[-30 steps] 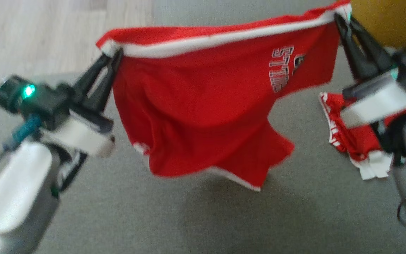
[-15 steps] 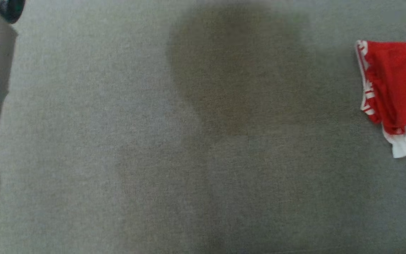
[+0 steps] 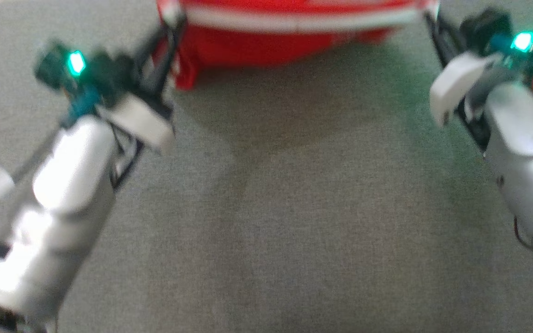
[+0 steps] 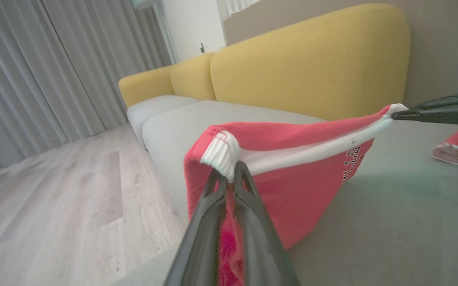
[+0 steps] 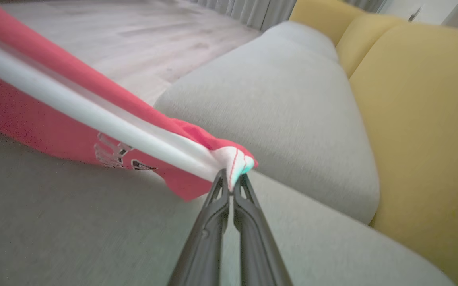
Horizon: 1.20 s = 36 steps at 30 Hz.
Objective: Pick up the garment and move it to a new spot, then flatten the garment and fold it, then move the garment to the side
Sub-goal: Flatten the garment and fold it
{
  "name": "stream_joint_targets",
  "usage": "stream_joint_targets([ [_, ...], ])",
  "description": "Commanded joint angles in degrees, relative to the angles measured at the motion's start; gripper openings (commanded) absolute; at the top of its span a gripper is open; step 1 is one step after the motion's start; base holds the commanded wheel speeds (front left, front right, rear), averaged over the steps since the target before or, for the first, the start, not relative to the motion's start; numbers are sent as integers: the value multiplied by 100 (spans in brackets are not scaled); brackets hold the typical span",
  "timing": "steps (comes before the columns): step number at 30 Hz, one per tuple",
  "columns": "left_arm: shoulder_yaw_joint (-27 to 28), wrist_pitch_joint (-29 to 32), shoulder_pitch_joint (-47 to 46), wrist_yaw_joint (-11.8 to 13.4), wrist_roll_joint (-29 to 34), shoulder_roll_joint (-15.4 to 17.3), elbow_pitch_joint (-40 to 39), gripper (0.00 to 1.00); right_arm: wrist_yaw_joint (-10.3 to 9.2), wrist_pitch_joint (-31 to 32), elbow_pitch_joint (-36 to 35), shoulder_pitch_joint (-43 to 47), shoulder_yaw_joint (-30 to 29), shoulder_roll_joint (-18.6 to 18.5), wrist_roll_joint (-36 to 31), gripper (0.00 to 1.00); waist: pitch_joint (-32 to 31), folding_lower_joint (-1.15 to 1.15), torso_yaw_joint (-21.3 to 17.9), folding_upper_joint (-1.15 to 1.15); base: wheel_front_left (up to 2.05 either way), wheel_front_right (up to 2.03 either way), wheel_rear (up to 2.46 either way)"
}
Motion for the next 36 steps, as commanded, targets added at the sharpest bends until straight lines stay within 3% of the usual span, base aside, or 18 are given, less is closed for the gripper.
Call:
stream_joint_targets([
  [1, 149, -28, 65, 14, -62, 336, -275, 0, 36, 68, -81, 79, 221, -101, 237, 0, -138, 0, 13, 0, 0, 0, 0],
  [7, -291, -28, 1301, 14, -41, 559, -690, 0, 36, 600, -527, 892, 1373, -610, 1370, 0, -611, 0, 20, 0, 0, 0, 0],
  [17, -638, -29, 2630, 14, -35, 847, -1254, 0, 36, 1506, -2274, 2031, 2789, -2162, 3285, 0, -1443, 0, 10, 0, 0, 0, 0],
  [26, -636, -29, 3380, 80, -73, 1006, -1716, 0, 36, 1672, -3106, 2659, 3008, -2840, 3850, 0, -1958, 0, -96, 0, 0, 0, 0],
  [36, -768, 186, 4217, 383, -199, 1214, -2650, 0, 36, 1760, -4031, 3482, 2577, -3456, 3900, 0, -2178, 0, -223, 0, 0, 0, 0],
])
